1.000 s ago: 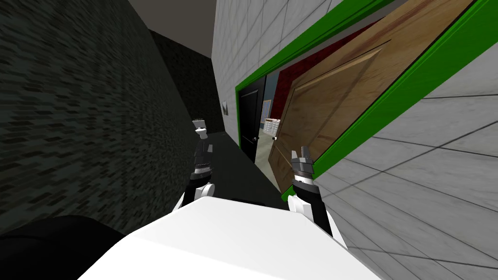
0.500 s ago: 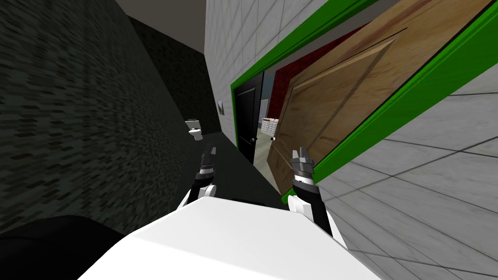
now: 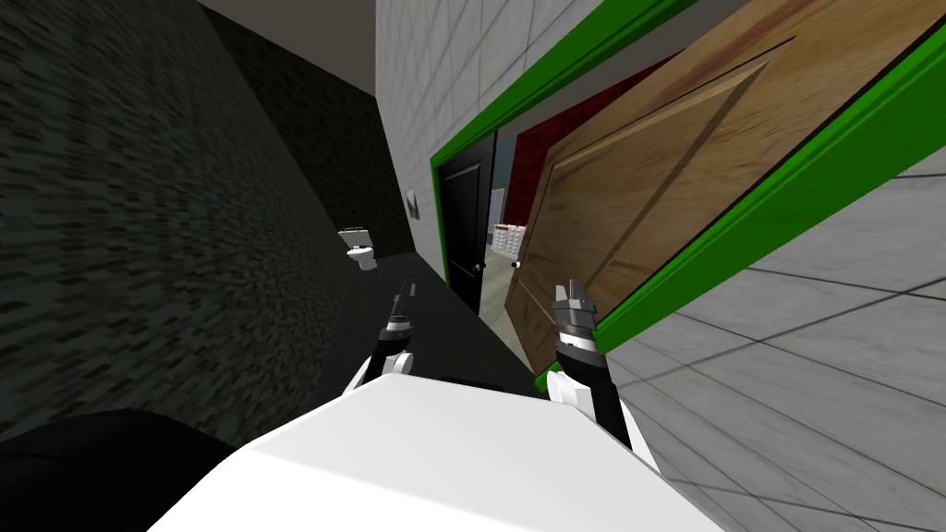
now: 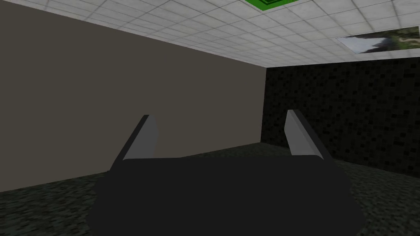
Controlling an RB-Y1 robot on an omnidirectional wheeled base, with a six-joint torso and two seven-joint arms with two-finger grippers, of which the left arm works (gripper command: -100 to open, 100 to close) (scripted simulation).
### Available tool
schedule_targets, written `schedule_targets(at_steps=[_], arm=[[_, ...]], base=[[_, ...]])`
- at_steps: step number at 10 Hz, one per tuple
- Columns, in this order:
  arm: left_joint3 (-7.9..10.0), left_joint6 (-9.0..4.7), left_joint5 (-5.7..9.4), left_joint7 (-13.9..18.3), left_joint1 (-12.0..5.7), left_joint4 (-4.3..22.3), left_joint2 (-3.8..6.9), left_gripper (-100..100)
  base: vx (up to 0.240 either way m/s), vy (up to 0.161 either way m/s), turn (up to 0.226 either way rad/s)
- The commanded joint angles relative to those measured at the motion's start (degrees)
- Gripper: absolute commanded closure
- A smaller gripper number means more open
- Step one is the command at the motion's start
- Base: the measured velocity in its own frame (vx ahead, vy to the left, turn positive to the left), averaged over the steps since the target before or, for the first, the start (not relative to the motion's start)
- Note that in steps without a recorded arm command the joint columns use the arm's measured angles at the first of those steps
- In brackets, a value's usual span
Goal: Push the door open
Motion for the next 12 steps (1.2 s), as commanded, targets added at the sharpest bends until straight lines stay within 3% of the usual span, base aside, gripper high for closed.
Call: schedule_targets(at_steps=[1, 12], arm=[[-0.2, -0.33, -0.29, -1.6, -0.59, 1.9, 0.65, -100], [-2.61, -3.35, -3.0, -13.3, -4.52, 16.2, 4.38, -100]], base=[[0.117, 0.027, -0.092], [0.102, 0.034, -0.095]])
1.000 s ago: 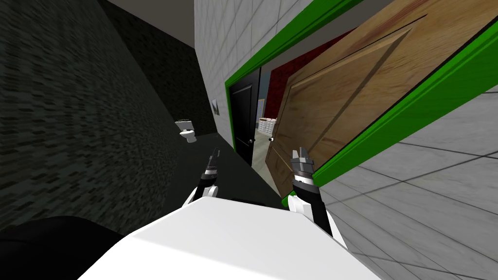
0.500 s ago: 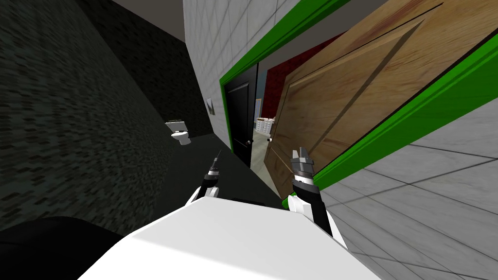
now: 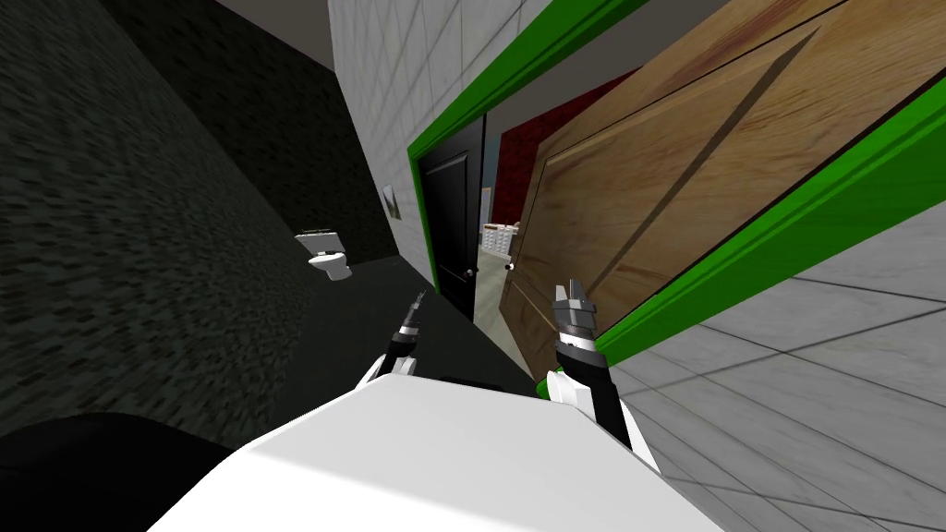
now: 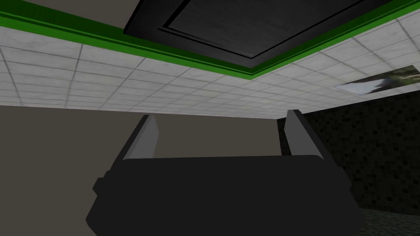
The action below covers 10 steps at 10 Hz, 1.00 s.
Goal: Push the door open
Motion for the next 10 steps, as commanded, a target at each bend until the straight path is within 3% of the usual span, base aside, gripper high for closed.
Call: schedule_targets(at_steps=[1, 10], arm=[[-0.53, -0.64, -0.49, -1.9, -0.31, 2.0, 0.34, -100], [-2.5, -3.12, -2.71, -11.5, -3.54, 13.8, 2.98, -100]], base=[[0.095, 0.034, -0.089], [0.09, 0.044, -0.099]])
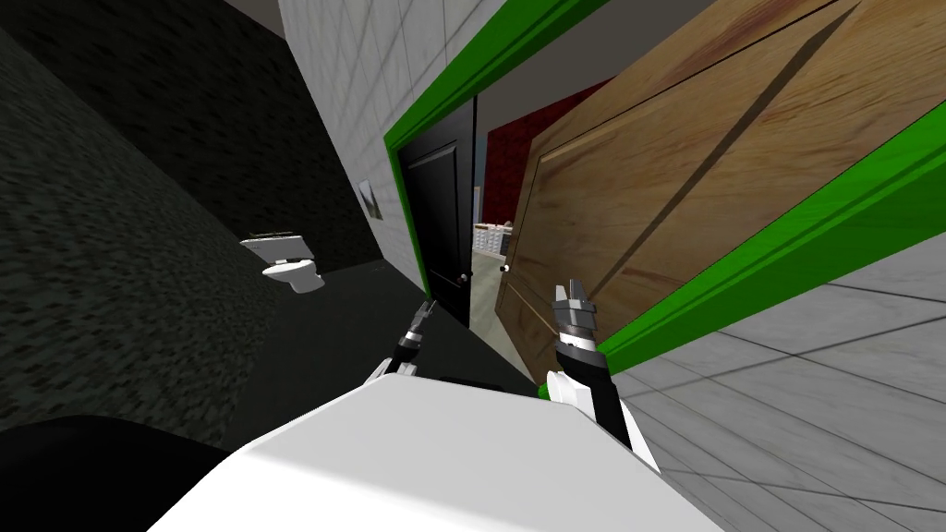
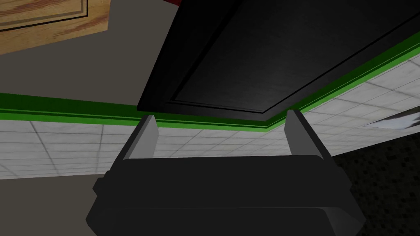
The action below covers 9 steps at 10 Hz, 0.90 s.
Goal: Push the door open
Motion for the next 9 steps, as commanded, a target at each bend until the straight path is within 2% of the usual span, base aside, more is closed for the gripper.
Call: schedule_targets(at_steps=[1, 9], arm=[[-0.39, -0.66, -0.42, -1.9, -0.56, 2.3, 0.42, -100], [-2.06, -2.75, -2.3, -10.0, -3.28, 12.2, 2.48, -100]], base=[[0.089, 0.054, -0.084], [0.089, 0.049, -0.09]])
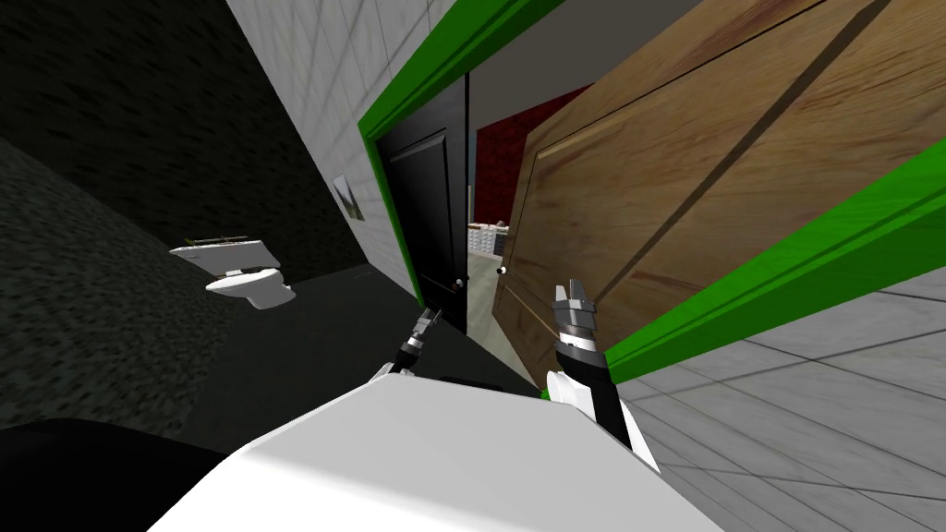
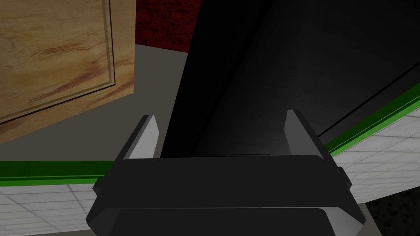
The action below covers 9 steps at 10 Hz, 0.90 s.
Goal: Push the door open
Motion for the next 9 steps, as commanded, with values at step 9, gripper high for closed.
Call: schedule_targets(at_steps=[9], arm=[[-1.88, -2.34, -2.13, -9.4, -3.34, 11.5, 2.31, -100]], base=[[0.09, 0.062, -0.091]])
